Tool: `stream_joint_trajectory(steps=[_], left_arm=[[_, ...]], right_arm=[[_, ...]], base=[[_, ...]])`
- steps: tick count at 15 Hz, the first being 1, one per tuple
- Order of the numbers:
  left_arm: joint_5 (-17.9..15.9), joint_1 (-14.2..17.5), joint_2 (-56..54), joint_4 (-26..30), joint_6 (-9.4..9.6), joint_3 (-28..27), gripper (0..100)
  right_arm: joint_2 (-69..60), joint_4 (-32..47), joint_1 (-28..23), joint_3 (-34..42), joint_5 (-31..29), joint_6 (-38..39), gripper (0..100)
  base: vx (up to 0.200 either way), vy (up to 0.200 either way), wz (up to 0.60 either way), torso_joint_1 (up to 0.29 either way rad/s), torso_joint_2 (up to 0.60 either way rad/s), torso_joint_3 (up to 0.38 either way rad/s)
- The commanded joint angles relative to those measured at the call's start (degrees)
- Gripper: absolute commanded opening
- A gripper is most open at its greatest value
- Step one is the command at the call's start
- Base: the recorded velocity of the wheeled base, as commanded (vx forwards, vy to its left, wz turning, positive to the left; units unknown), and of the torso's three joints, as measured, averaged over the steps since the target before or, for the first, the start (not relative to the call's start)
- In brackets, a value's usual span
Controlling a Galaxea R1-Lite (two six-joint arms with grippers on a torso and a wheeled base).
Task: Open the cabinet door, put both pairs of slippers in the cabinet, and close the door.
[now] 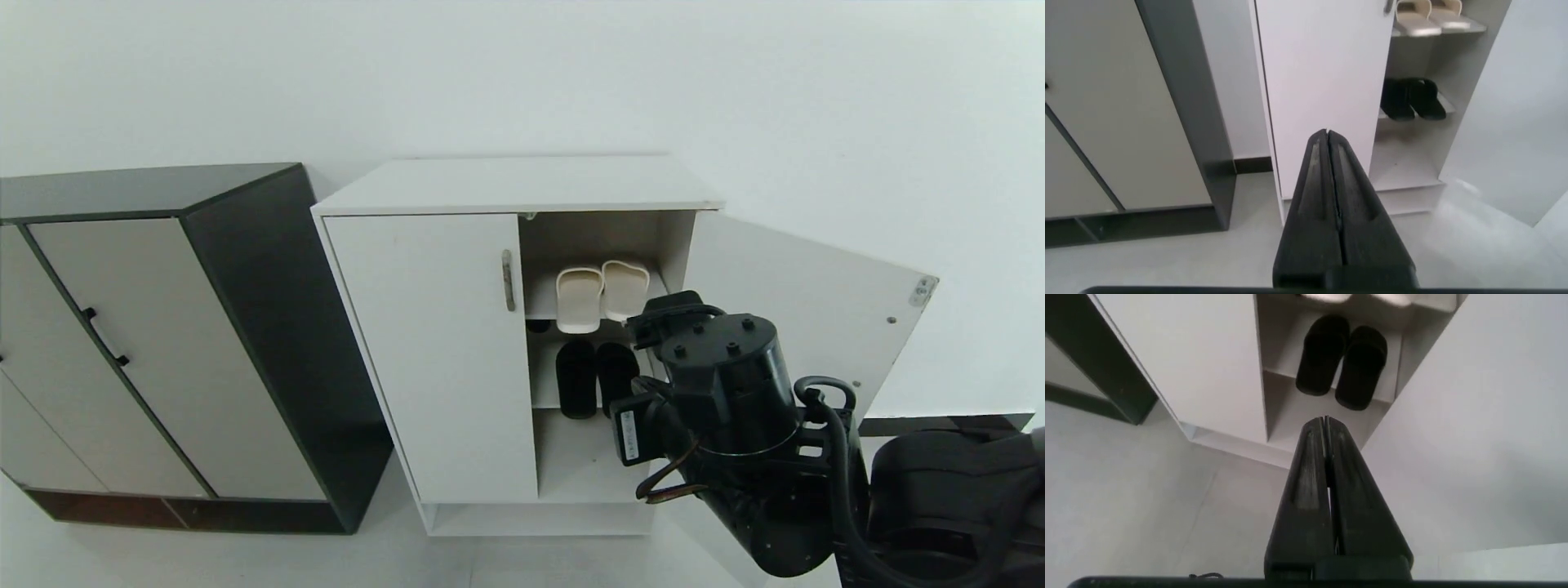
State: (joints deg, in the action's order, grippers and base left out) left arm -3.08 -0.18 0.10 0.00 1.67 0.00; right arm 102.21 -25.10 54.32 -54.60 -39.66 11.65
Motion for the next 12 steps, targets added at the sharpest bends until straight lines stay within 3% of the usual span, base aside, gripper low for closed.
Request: stream_joint_trajectory(steps=[1, 12], left_arm=[[0.0, 0.0, 0.0, 0.0, 0.00, 0.0, 0], [0.0, 0.0, 0.0, 0.0, 0.00, 0.0, 0]], right_arm=[[0.0, 0.0, 0.0, 0.0, 0.0, -0.1, 0], [0.0, -0.1, -0.1, 0.0, 0.0, 0.0, 0]], base=[[0.000, 0.000, 0.00, 0.159, -0.48, -0.325], [0.000, 0.000, 0.00, 0.190, -0.50, -0.311]])
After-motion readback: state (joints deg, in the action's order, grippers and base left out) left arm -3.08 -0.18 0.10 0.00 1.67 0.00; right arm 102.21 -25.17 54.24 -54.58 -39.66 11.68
